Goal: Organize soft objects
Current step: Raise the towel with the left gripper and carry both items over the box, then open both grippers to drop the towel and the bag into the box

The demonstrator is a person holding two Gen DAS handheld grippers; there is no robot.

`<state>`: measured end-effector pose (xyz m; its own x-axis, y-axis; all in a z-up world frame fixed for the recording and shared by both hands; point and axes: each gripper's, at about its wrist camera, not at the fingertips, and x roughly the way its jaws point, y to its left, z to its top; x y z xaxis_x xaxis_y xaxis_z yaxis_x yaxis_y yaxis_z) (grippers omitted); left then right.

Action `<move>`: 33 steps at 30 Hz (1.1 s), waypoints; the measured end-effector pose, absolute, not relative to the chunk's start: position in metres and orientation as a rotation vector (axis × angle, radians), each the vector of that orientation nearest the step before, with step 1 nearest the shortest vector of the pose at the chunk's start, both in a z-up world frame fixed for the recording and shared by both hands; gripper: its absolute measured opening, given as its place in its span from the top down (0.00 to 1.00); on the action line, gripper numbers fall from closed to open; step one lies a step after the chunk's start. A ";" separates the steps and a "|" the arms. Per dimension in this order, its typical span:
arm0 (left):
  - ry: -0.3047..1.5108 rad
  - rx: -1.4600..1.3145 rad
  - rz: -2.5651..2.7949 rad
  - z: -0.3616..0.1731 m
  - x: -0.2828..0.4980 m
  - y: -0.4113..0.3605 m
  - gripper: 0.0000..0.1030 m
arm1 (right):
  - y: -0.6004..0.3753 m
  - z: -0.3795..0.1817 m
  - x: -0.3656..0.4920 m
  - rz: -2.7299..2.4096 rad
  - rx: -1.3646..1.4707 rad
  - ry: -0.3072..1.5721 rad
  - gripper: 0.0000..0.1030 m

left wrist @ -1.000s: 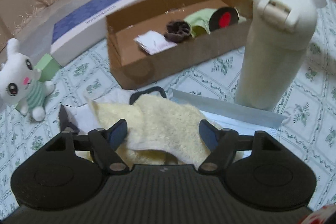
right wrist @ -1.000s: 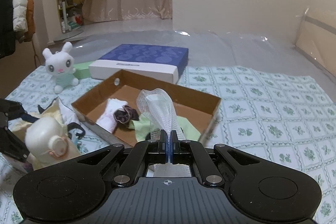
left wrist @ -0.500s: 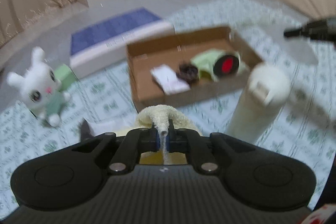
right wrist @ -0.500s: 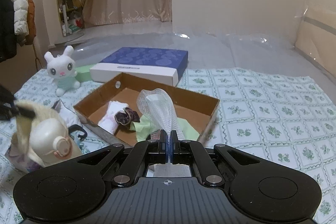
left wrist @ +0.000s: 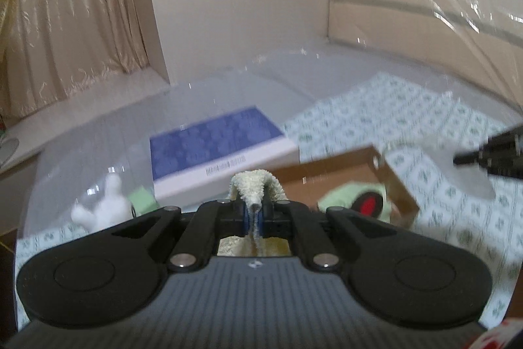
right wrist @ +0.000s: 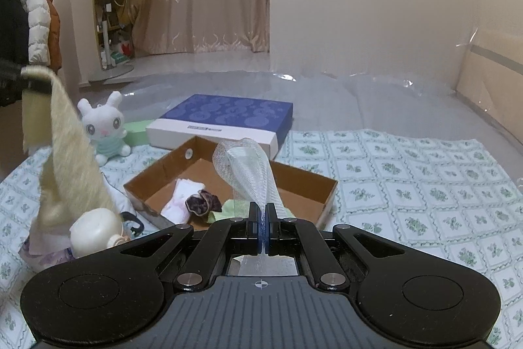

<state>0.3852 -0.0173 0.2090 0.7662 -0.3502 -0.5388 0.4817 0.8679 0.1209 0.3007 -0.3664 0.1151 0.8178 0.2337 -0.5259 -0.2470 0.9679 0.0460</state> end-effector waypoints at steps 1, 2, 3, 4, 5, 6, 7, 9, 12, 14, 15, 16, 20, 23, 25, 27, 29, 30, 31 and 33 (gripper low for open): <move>0.516 0.259 -0.455 0.215 0.388 -0.019 0.96 | -0.367 0.116 0.301 0.256 -0.025 0.555 0.99; 0.502 0.260 -0.453 0.222 0.391 -0.022 0.96 | -0.367 0.117 0.301 0.255 -0.026 0.552 0.99; 0.488 0.258 -0.453 0.229 0.394 -0.024 0.96 | -0.367 0.118 0.302 0.255 -0.025 0.550 0.99; 0.478 0.256 -0.456 0.234 0.398 -0.028 0.96 | -0.368 0.118 0.302 0.254 -0.024 0.547 0.99; 0.469 0.254 -0.458 0.238 0.401 -0.031 0.96 | -0.368 0.119 0.303 0.254 -0.023 0.545 0.99; 0.460 0.252 -0.460 0.241 0.405 -0.036 0.96 | -0.368 0.119 0.304 0.254 -0.022 0.543 0.99; 0.450 0.254 -0.462 0.244 0.410 -0.041 0.96 | -0.368 0.119 0.306 0.255 -0.020 0.542 0.99; 0.438 0.256 -0.468 0.244 0.419 -0.051 0.96 | -0.369 0.119 0.311 0.258 -0.016 0.540 0.99; 0.442 0.256 -0.483 0.238 0.436 -0.066 0.96 | -0.369 0.120 0.322 0.270 -0.010 0.532 0.99; 0.459 0.258 -0.490 0.228 0.448 -0.077 0.96 | -0.369 0.120 0.331 0.283 -0.003 0.526 0.99; 0.474 0.252 -0.499 0.220 0.456 -0.082 0.96 | -0.369 0.120 0.337 0.290 0.002 0.526 0.99; 0.486 0.248 -0.505 0.213 0.461 -0.086 0.96 | -0.369 0.119 0.342 0.297 0.007 0.526 0.99; 0.541 0.235 -0.528 0.172 0.486 -0.106 0.96 | -0.372 0.112 0.368 0.311 0.021 0.538 0.99; 0.567 0.230 -0.544 0.140 0.502 -0.117 0.96 | -0.372 0.104 0.383 0.310 0.021 0.547 0.99; 0.578 0.232 -0.549 0.121 0.510 -0.123 0.96 | -0.372 0.098 0.392 0.310 0.022 0.554 0.99; 0.603 0.259 -0.540 0.102 0.519 -0.131 0.96 | -0.371 0.090 0.401 0.312 0.023 0.565 0.99; 0.639 0.283 -0.537 0.084 0.526 -0.136 0.96 | -0.370 0.083 0.407 0.314 0.023 0.576 0.99; 0.654 0.293 -0.533 0.075 0.529 -0.138 0.96 | -0.370 0.079 0.411 0.317 0.023 0.582 0.99; 0.670 0.304 -0.528 0.066 0.532 -0.140 0.96 | -0.369 0.075 0.414 0.322 0.024 0.587 0.99; 0.696 0.316 -0.527 0.051 0.536 -0.141 0.95 | -0.367 0.067 0.422 0.330 0.028 0.598 0.99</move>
